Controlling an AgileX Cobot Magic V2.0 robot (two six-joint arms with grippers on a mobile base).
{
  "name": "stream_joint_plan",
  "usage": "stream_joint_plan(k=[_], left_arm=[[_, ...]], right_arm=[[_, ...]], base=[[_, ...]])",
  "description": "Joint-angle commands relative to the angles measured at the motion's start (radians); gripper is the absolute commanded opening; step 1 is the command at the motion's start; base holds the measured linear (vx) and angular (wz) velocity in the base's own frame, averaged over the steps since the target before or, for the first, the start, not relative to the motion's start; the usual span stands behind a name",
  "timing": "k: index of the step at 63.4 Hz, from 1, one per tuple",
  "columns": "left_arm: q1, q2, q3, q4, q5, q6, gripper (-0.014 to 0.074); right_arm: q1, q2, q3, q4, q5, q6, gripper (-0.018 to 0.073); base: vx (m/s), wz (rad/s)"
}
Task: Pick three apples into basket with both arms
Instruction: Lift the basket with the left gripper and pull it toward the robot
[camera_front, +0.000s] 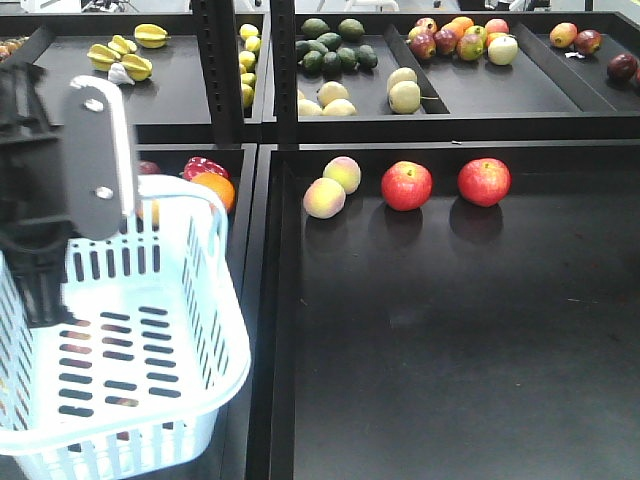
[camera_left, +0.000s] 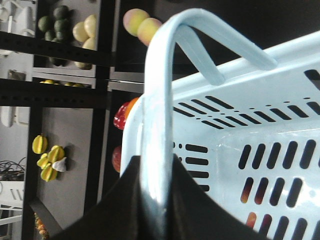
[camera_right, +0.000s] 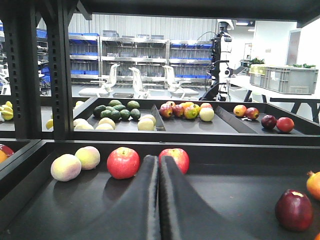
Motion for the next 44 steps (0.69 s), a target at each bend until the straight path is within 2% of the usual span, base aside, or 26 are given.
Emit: stream_joint_plan(k=[1,13,44], left_arm=[[0.002,-0.062,-0.032,0.009,-0.074,-0.021,-0.0008],[0.002,-0.115,-0.032,0.007,-0.049,-0.031,-0.0008],[0.002,-0.113,-0.032,-0.013,-0.010,-0.037,-0.0008]], right_arm=[[-0.005,-0.010,0.015,-0.006,-0.067,-0.001,-0.0007],[-0.005,-0.010,0.015,-0.006,-0.067,-0.001,-0.0007],[-0.005,-0.010,0.015,-0.006,-0.067,-0.001,-0.0007]], base=[[0.00,0.00],[0.00,0.00],[0.00,0.00]])
